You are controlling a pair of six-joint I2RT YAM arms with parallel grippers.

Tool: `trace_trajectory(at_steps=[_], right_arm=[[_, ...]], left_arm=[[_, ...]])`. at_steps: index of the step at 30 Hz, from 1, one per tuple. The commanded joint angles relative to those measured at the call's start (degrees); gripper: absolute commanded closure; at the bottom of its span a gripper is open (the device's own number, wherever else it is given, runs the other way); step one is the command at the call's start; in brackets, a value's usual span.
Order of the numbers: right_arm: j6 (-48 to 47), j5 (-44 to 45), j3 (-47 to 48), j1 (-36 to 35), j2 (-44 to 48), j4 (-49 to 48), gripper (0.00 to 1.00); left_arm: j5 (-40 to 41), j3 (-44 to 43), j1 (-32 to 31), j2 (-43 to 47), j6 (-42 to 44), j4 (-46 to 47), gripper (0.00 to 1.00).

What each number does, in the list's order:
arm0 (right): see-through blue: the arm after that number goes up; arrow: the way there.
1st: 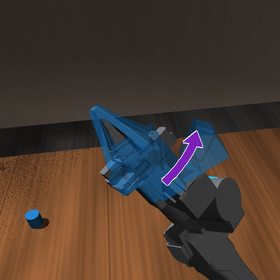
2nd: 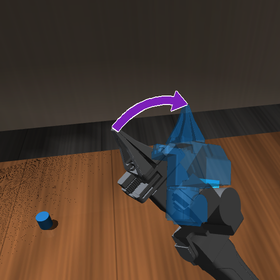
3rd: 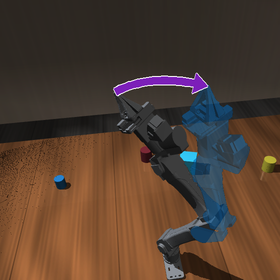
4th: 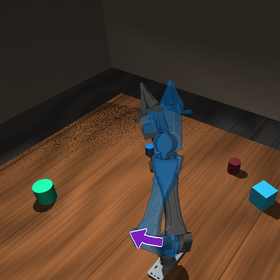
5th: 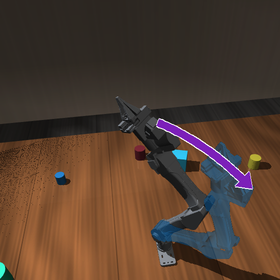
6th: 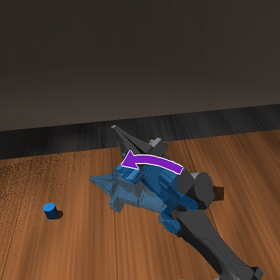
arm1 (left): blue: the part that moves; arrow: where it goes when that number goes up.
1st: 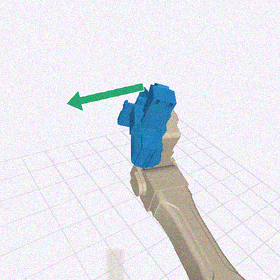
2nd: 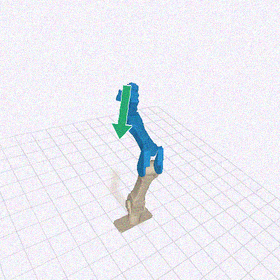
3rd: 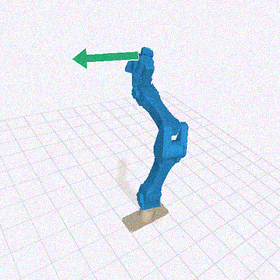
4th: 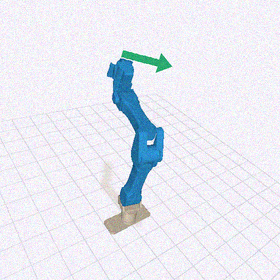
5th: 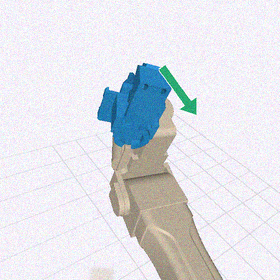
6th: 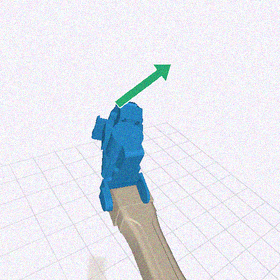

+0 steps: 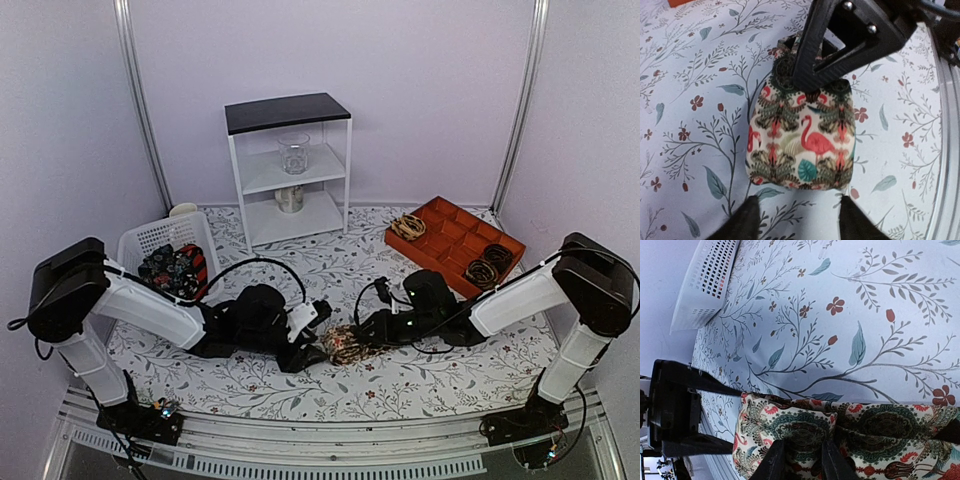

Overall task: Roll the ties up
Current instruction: Roll the tie at the center of the board.

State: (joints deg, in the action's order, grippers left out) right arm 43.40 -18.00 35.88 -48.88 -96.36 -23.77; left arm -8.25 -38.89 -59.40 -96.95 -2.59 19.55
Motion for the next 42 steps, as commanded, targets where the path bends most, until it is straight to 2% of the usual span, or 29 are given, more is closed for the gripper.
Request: trace_trajectory(at_steps=[1,2,4,10,17,19,22,24,33,42], right_arm=[[-1.2,0.25,-1.4,0.54,-2.18,-1.98,0.74],[-1.22,0.42,-1.58,0.59,-2.06,-1.91,0.74],[-1.0,1.03,-2.16,0.8,-1.5,-1.81,0.74],[-0.61,1.58,-3.23,0.89,-0.77,-1.81,0.75],[-0.31,2.53,-2.75,1.14,2.2,0.45,0.75],[-0.23,1.68,-1.92,1.16,5.18,3.0,0.72],[-0.44,1.57,-0.16,1.14,8.88,7.6,0.63],[-1.04,3.06,1.03,0.95,9.96,10.21,0.6],[-2.55,5.22,6.0,-2.4,7.33,15.78,0.59],[-1.41,6.17,8.17,-5.82,1.59,15.42,0.48]], left_arm=[[3.25,2.35,-0.68,0.88,-3.43,-0.46,0.71],[3.43,2.26,-0.57,0.47,-3.84,-0.78,0.87],[3.55,2.43,-0.68,-0.36,-4.74,0.77,1.0],[1.51,3.15,-0.64,-3.07,-6.19,6.36,1.0],[0.35,0.58,-0.7,-7.38,-7.05,7.75,1.0],[0.42,0.57,-0.68,-7.55,-7.23,8.31,1.0],[0.19,0.84,-0.68,-7.01,-7.51,9.44,1.0],[0.39,0.88,-0.68,-6.92,-7.46,9.93,1.0],[0.77,0.86,-0.65,-5.89,-7.34,9.18,1.0],[1.48,1.37,-0.66,-5.78,-8.04,10.39,1.0]])
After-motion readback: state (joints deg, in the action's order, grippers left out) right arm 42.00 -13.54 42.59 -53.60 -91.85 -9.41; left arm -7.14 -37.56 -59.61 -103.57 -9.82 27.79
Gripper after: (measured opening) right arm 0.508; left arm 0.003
